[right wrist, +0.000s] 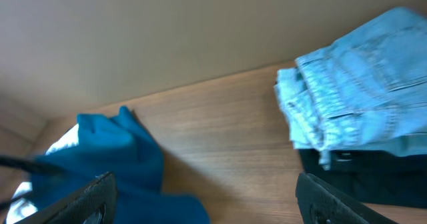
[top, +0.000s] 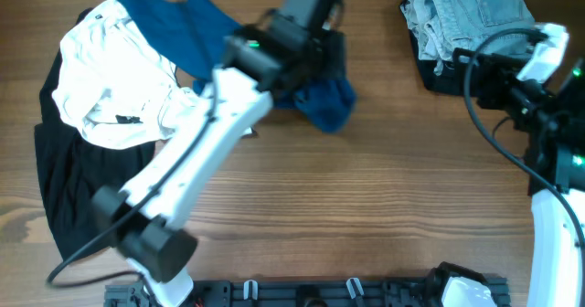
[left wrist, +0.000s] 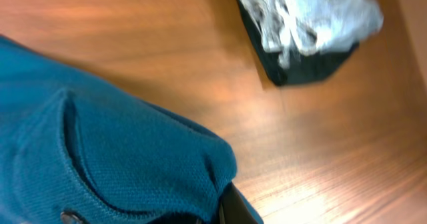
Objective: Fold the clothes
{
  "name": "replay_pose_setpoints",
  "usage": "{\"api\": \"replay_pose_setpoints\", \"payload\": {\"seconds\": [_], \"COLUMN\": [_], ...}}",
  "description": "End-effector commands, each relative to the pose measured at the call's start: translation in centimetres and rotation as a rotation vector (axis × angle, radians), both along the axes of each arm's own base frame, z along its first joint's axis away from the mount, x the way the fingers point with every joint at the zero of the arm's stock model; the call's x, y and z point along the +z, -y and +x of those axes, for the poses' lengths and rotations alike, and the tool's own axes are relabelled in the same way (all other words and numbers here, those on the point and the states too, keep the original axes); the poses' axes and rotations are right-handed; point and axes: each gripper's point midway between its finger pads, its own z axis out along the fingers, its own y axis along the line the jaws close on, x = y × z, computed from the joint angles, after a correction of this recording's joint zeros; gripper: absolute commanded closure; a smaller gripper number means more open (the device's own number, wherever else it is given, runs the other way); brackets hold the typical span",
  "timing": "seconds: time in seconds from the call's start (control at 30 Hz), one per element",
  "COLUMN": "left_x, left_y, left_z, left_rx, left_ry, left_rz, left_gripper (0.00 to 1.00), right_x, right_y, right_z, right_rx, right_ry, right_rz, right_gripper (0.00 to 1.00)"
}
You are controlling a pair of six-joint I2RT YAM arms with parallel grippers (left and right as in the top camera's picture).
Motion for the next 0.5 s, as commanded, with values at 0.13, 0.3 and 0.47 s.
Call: {"api": "replay_pose_setpoints", "payload": {"seconds": [0.13, 0.3, 0.47], "left_x": [-4.6, -4.9, -5.0], "left_y": [6.9, 6.6, 3.2], "left_z": [-3.0, -2.5, 0.1], "left_rx": [-0.157, -0.140, -0.056], "left_ry": [-0.088, -0.078, -0.096], "left_rz": [-0.016, -0.001, 0.008], "left_gripper": [0.88, 0.59, 0.09], "right_x": [0.9, 0.9, 0.9], "right_y": [0.7, 0.7, 0.7], "right_z": [-0.3, -0.3, -0.3], "right_rx": [-0.013, -0.014, -0.013], "right_ry": [0.012, 0.013, 0.013], "right_rz": [0.010, 0.009, 0.008], "right_gripper": [0.13, 0.13, 0.13]}}
